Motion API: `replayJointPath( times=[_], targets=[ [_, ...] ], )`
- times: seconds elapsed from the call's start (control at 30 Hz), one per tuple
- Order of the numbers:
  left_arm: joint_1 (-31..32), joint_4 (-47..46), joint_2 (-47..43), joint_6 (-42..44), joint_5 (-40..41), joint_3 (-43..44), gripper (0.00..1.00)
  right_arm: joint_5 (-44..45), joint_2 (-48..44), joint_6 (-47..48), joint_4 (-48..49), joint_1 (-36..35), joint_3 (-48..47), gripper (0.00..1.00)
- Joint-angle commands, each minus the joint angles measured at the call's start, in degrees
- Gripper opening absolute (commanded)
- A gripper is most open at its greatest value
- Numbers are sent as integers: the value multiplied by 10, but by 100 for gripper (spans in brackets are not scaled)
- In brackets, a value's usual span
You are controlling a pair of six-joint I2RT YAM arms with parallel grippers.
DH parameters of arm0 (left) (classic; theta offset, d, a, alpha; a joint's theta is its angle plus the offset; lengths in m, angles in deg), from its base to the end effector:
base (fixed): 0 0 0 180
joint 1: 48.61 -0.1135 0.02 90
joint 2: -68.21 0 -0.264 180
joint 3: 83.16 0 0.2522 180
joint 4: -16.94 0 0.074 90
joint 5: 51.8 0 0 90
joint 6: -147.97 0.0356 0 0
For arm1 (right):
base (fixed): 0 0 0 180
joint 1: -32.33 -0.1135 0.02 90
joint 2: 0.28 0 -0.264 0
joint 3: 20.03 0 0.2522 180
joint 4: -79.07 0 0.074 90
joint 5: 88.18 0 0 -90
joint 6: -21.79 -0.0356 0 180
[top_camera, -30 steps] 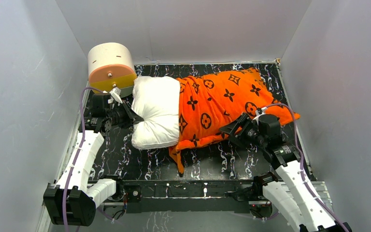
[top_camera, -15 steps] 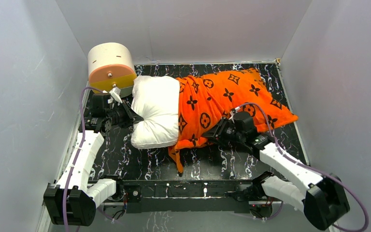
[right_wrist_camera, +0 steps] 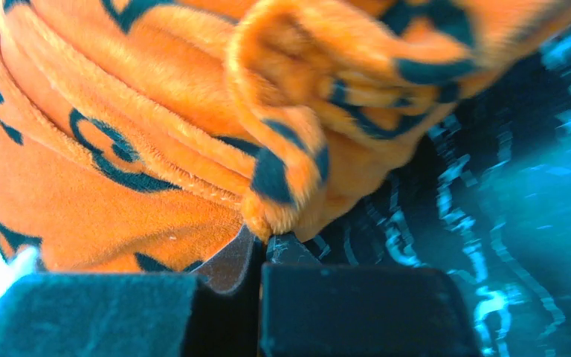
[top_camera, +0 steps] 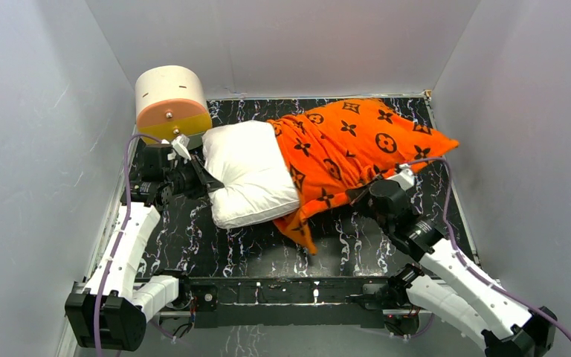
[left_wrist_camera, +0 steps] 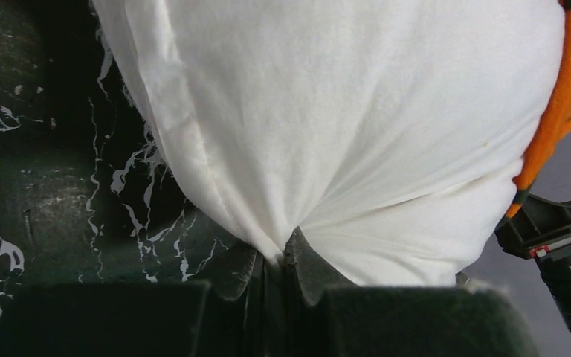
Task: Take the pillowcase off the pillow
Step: Remove the pillow from the pillowcase.
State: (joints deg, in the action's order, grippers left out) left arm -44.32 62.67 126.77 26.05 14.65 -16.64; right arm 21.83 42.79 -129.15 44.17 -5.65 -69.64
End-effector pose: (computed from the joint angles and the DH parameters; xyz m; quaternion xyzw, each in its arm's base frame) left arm 0.2147 -0.0304 0.3084 -0.1227 0.8750 -0.3081 0.3526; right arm 0.1433 0.0964 0.2715 0.2556 0.8111 0.2865 0.4413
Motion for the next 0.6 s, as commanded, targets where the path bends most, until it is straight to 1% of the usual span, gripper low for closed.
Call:
replayJointPath(
  times=[0.0, 0.07, 0.13, 0.2, 0.23, 0.27, 0.3, 0.33, 0.37, 0.4, 0.47, 0.57],
  targets=[
    [-28, -6, -8, 11, 54, 19, 0, 392, -58, 77, -108, 23, -26, 0],
    [-31, -13, 0, 4, 43, 19, 0, 397, -66, 145, -66, 23, -21, 0],
    [-35, -11, 5, 10, 50, 26, 0, 372, -57, 194, -36, 24, -23, 0],
    [-36, -3, 9, 22, 57, 39, 0, 308, -38, 205, -42, 24, -41, 0],
    [-36, 0, 10, 27, 56, 46, 0, 264, -28, 204, -47, 23, -53, 2],
    [-36, 1, 10, 29, 52, 49, 0, 206, -18, 208, -50, 23, -65, 9],
    [-36, 1, 10, 30, 47, 50, 0, 150, -10, 213, -53, 23, -77, 20],
    [-36, 1, 10, 28, 42, 50, 0, 99, -3, 219, -56, 23, -88, 42],
    [-36, -1, 10, 25, 34, 48, 0, 48, 1, 223, -56, 23, -97, 62],
    [-36, -5, 9, 20, 25, 44, 0, 6, 2, 219, -56, 24, -103, 72],
    [-36, -18, 7, 8, 5, 30, 0, -62, -1, 187, -59, 23, -111, 79],
    [-36, -38, 6, -10, -23, 12, 0, -144, -13, 120, -48, 23, -97, 82]
  ],
)
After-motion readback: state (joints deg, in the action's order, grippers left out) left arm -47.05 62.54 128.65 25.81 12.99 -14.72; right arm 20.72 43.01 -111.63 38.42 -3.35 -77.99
